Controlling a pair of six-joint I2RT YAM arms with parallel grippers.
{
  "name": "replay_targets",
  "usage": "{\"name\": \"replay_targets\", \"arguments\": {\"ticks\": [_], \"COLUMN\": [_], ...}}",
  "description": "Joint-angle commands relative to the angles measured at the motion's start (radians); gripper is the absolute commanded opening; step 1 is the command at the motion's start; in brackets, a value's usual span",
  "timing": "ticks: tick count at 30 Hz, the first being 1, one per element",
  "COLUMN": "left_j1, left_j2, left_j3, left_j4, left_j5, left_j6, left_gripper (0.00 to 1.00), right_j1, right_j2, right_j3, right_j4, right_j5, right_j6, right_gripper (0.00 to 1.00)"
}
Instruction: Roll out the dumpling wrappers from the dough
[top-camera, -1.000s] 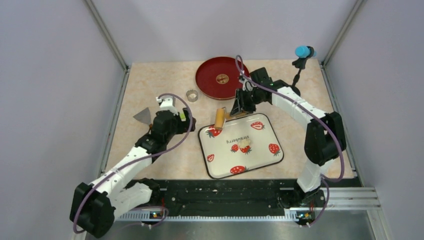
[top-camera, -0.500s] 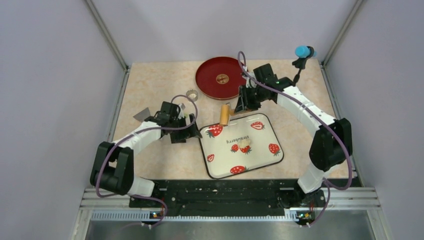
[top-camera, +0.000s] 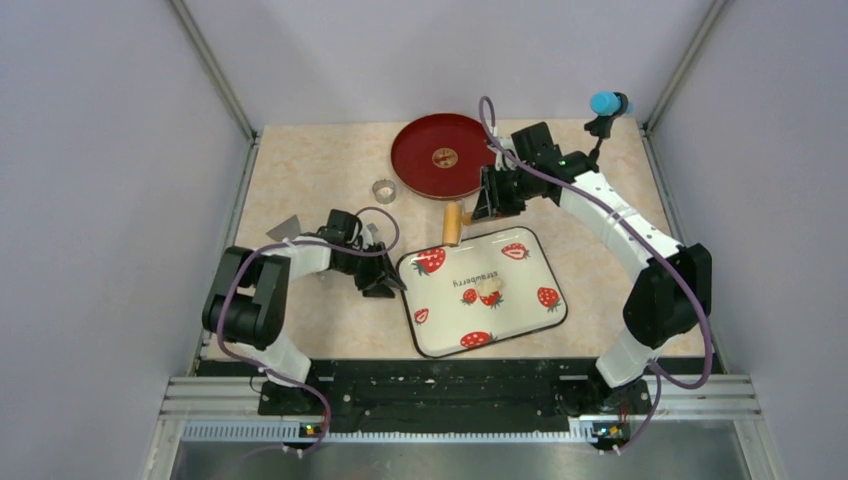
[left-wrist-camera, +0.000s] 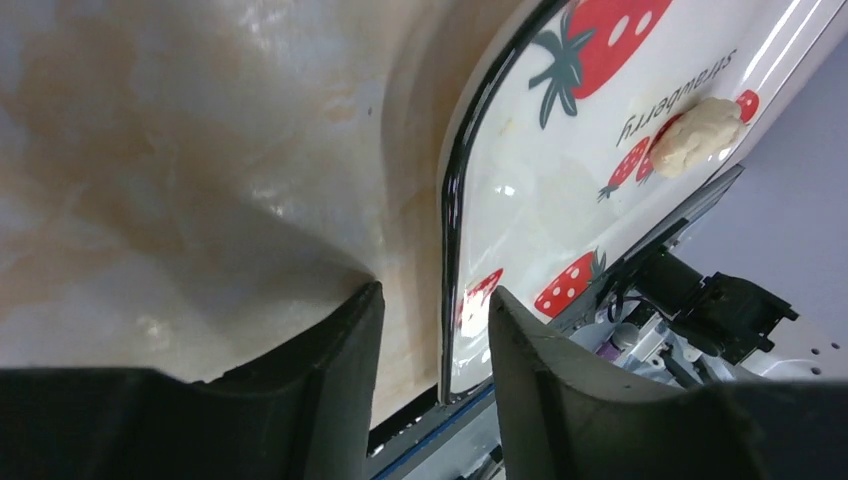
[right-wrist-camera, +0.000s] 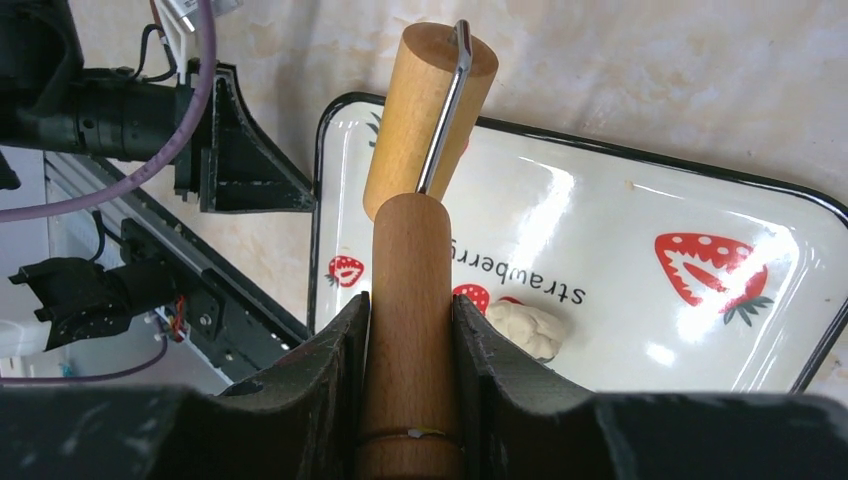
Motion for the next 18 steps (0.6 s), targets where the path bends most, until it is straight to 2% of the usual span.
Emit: {"name": "replay_targets", "arguments": {"ticks": [1,6,9,14,18], "left_j1": [-0.011,-0.064,-0.117,-0.193,-0.221], "left_j2": [0.061,0.146,0.198,0.270,0.301], "left_j3": [0.057,0.136,0.199,0.278,0.310], "left_j4": [0.050,0.082,0.109,0.164,0.184], "left_j5": [0.055,0.070,0.070,0.069,0.070], "left_j6": [-0.052,-0.131,-0.176,-0.256,-0.282], "left_gripper": [0.44,0.32,0.29,0.29,0.34], "right_j1": [-0.008,-0.010,-0.011,-0.018,-0.022], "right_j2": [-0.062,-0.068,-0.072,-0.082,-0.084], "right_j3": [0.069,0.069,0.071,0.066,0.064], "right_j4": [0.027,0.028,0.027,0.026,0.019], "right_j5": [0.002,0.010,0.015,0.028,0.036], "right_j6": [-0.016,-0.009,-0.006,-0.012,-0.019], "right_gripper": [0.00,0.00,0.00,0.00,0.00]}}
